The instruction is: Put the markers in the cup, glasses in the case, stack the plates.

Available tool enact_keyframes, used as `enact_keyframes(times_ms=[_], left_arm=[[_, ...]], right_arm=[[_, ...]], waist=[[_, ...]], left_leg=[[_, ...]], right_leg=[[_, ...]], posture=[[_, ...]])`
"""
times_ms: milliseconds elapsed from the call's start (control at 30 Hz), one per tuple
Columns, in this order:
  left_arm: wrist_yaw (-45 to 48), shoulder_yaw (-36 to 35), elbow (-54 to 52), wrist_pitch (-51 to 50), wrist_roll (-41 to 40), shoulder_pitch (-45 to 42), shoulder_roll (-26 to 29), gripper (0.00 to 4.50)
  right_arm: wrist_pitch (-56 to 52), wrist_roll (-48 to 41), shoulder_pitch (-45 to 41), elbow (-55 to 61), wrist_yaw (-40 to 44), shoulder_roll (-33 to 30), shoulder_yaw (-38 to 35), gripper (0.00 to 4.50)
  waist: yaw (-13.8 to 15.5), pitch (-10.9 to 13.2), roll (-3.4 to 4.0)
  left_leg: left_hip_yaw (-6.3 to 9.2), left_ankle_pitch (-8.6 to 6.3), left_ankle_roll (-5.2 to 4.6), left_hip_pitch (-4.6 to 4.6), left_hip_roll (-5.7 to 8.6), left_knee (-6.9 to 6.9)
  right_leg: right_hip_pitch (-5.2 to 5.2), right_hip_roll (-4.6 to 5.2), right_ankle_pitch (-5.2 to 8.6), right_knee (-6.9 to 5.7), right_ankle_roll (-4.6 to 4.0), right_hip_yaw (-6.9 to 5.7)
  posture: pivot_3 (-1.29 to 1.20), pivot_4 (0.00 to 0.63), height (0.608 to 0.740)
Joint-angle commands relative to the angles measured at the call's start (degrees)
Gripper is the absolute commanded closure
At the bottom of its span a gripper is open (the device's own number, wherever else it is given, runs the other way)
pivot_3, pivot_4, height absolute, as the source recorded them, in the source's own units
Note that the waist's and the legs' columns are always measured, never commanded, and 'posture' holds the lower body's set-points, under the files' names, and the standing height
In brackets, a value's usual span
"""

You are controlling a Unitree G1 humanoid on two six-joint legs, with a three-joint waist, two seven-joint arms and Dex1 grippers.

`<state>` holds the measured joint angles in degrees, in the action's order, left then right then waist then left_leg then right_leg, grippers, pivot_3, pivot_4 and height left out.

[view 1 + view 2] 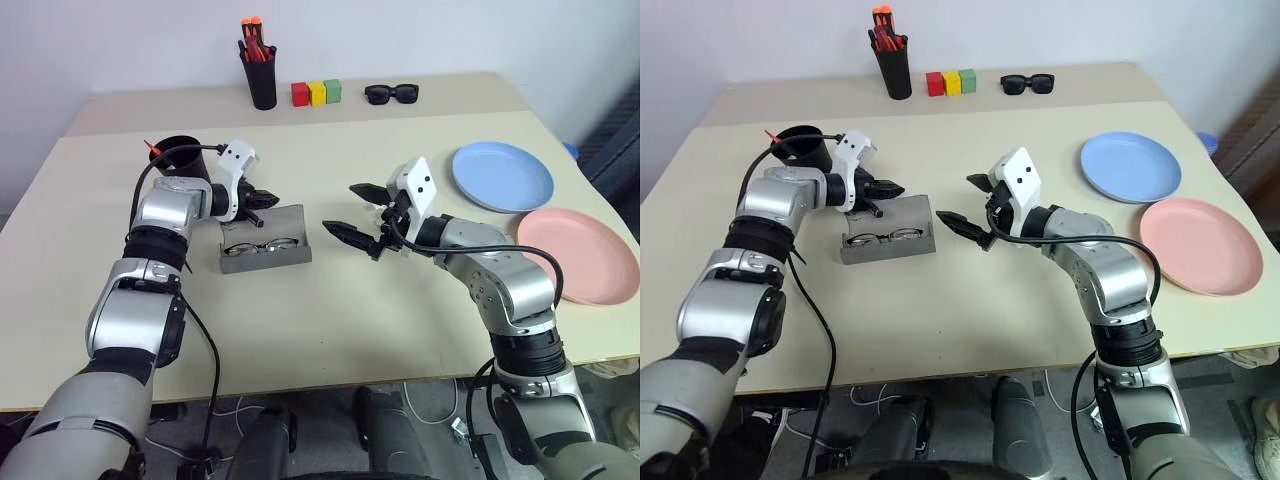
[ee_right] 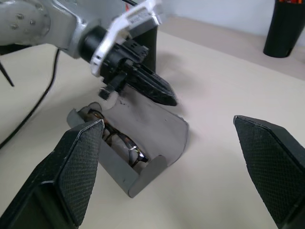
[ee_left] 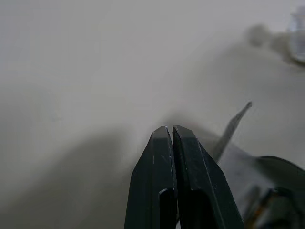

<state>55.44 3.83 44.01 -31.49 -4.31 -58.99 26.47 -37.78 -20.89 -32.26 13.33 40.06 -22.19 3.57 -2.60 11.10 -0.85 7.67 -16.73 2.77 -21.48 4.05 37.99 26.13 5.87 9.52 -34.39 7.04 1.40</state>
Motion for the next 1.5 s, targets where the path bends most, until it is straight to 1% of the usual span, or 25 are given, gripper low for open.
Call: enact_keyframes(times_ms=[33, 233, 333, 433, 500, 633, 700, 733, 767, 800, 867, 1000, 1100, 1167, 1233, 1333, 1433, 1500], left_arm=[[0.28, 0.05, -10.05, -5.18, -1.17, 2.98, 1.97, 4.43], [-1.18, -0.47, -26.73, -14.57, -3.59, 11.02, 3.22, 4.43], [-2.57, -0.31, -33.87, -17.35, -4.64, 15.08, 3.48, 4.43], [-3.84, -0.14, -38.62, -16.31, -4.89, 17.71, 3.81, 4.43], [-4.54, -0.28, -39.88, -15.11, -4.95, 18.77, 3.98, 4.43], [-6.55, -1.5, -39.25, -9.68, -4.72, 19.5, 3.93, 4.43], [-6.92, -4.25, -38.57, -7.15, -7.24, 18.48, 2.66, 4.43], [-7.47, -5.77, -38.22, -5.29, -8.41, 17.69, 1.84, 3.9], [-8.71, -7.74, -37.62, -4.52, -9.81, 16.41, 0.82, 3.6], [-8.65, -9.07, -37.47, -4.24, -11.38, 15.46, 0.29, 3.16], [-5.54, -9.18, -38.0, -3.32, -13.22, 15.38, 1.39, 2.12], [4.37, -8.98, -37.26, -2.29, -18.0, 16.98, 5.44, 0.06], [10.87, -9.42, -37.63, -1.11, -22.09, 18.41, 7.12, 0.01], [14.11, -9.01, -37.52, 3.41, -22.28, 19.47, 7.59, 0.01], [15.63, -9.08, -36.85, 7.83, -22.13, 19.87, 7.1, 0.01], [18.48, -9.32, -35.72, 9.29, -24.01, 19.76, 6.91, 0.01], [21.87, -8.31, -33.01, 11.38, -24.27, 18.95, 6.9, 0.01], [23.55, -7.63, -31.58, 12.06, -24.31, 18.22, 6.57, 0.01]], right_arm=[[1.71, 0.05, -1.59, 0.7, 0.01, -0.25, 0.17, 0.0], [2.66, 0.36, -2.36, -0.51, -0.07, -0.19, 0.4, 0.0], [3.29, 0.7, -2.71, -1.07, 0.03, -0.33, 0.68, 0.0], [3.74, 0.86, -2.97, -1.62, 0.1, -0.32, 0.93, 0.0], [3.93, 1.01, -3.11, -1.8, 0.13, -0.27, 1.08, 0.0], [4.74, 1.63, -3.51, -2.61, 0.09, -0.25, 1.32, 0.0], [5.15, 1.82, -3.53, -2.93, -0.12, -0.2, 1.24, 0.0], [5.46, 2.04, -3.52, -3.05, -0.28, -0.27, 1.17, 0.0], [5.67, 2.17, -3.61, -3.29, -0.61, -0.31, 0.83, 0.0], [5.65, 2.22, -3.79, -3.65, -1.1, -0.39, 0.22, 0.0], [5.72, 1.88, -3.89, -4.34, -1.52, -1.27, -1.6, 0.0], [4.06, 2.15, -0.66, -1.5, -1.89, -7.38, -6.17, 0.0], [0.92, 1.31, 4.01, 2.82, -1.63, -13.01, -9.98, 0.0], [0.46, 2.33, 8.02, 4.16, -2.45, -16.97, -13.84, 0.0], [-1.73, 2.77, 10.71, 3.0, -4.73, -19.4, -18.28, 0.0], [-2.73, 7.84, 16.33, -0.37, -8.24, -24.05, -20.79, 0.0], [-5.39, 9.66, 20.4, -2.43, -11.45, -25.26, -23.35, 0.0], [-5.68, 10.98, 22.68, -2.65, -12.19, -25.79, -23.59, 0.0]], waist=[[0.04, 0.0, 0.0], [0.09, 0.0, 0.0], [0.11, 0.0, 0.0], [0.15, 0.0, 0.0], [0.33, 0.0, 0.0], [0.36, 0.0, 0.0], [0.37, 0.0, 0.0], [0.42, 0.0, 0.0], [0.46, 0.0, 0.0], [0.59, 0.0, 0.0], [0.64, 0.0, 0.0], [0.61, -0.01, 0.01], [0.86, -0.01, 0.01], [1.37, -0.01, 0.01], [1.7, -0.01, 0.01], [1.98, -0.02, 0.01], [1.95, -0.02, 0.0], [1.9, -0.02, 0.0]], left_leg=[[0.0, 0.0, 0.0, 0.0, 0.0, 0.0], [0.0, 0.0, 0.0, 0.0, 0.0, 0.0], [0.0, 0.0, 0.0, 0.01, 0.0, 0.0], [0.01, 0.0, 0.01, 0.01, 0.0, 0.01], [0.01, 0.0, 0.01, 0.0, -0.01, 0.01], [0.0, 0.0, 0.01, 0.02, 0.0, 0.02], [0.0, 0.0, 0.01, 0.01, 0.0, 0.02], [0.0, 0.0, 0.01, 0.01, 0.0, 0.02], [0.0, 0.01, 0.02, 0.0, 0.0, 0.02], [0.0, 0.01, 0.02, 0.0, 0.0, 0.03], [0.0, 0.01, 0.02, -0.01, 0.0, 0.05], [-0.04, 0.0, 0.02, -0.01, 0.0, 0.04], [-0.04, -0.02, -0.03, 0.0, 0.0, 0.01], [-0.04, -0.03, -0.04, -0.01, 0.0, 0.02], [-0.09, -0.03, -0.04, 0.05, -0.01, 0.04], [-0.1, -0.03, -0.05, 0.14, -0.02, 0.08], [-0.09, -0.05, -0.1, 0.31, -0.02, 0.1], [-0.1, -0.06, -0.12, 0.39, -0.02, 0.09]], right_leg=[[0.01, 0.0, 0.0, 0.0, 0.0, 0.0], [0.0, 0.0, 0.0, 0.0, 0.0, 0.02], [0.0, 0.0, 0.0, -0.01, 0.0, 0.03], [0.0, 0.0, 0.0, -0.01, -0.01, 0.03], [0.0, 0.0, 0.0, 0.0, -0.01, 0.03], [-0.03, 0.01, -0.01, 0.02, -0.02, 0.03], [-0.02, 0.01, -0.01, 0.03, -0.02, 0.03], [-0.02, 0.01, -0.01, 0.03, -0.02, 0.03], [-0.02, 0.01, -0.01, 0.03, -0.03, 0.03], [-0.01, 0.01, -0.02, 0.03, -0.03, 0.03], [-0.02, 0.01, -0.04, 0.05, -0.04, 0.03], [-0.02, 0.02, -0.04, 0.08, -0.04, 0.04], [-0.05, 0.01, -0.03, 0.12, -0.04, 0.03], [-0.08, 0.01, -0.03, 0.14, -0.04, 0.03], [-0.17, 0.02, -0.03, 0.18, -0.04, 0.04], [-0.36, 0.01, -0.03, 0.26, -0.04, 0.03], [-0.62, 0.01, -0.03, 0.33, -0.03, 0.02], [-0.67, 0.01, -0.03, 0.32, -0.02, 0.02]], posture=[[0.0, 0.15, 0.74], [0.0, 0.15, 0.74], [0.0, 0.15, 0.74], [0.0, 0.15, 0.74], [0.0, 0.15, 0.74], [0.0, 0.15, 0.74], [0.0, 0.15, 0.74], [0.0, 0.15, 0.74], [0.0, 0.15, 0.74], [0.0, 0.15, 0.74], [0.0, 0.15, 0.74], [0.0, 0.15, 0.74], [0.0, 0.15, 0.74], [0.0, 0.15, 0.74], [0.0, 0.15, 0.74], [0.0, 0.15, 0.74], [0.0, 0.15, 0.74], [0.0, 0.15, 0.74]])
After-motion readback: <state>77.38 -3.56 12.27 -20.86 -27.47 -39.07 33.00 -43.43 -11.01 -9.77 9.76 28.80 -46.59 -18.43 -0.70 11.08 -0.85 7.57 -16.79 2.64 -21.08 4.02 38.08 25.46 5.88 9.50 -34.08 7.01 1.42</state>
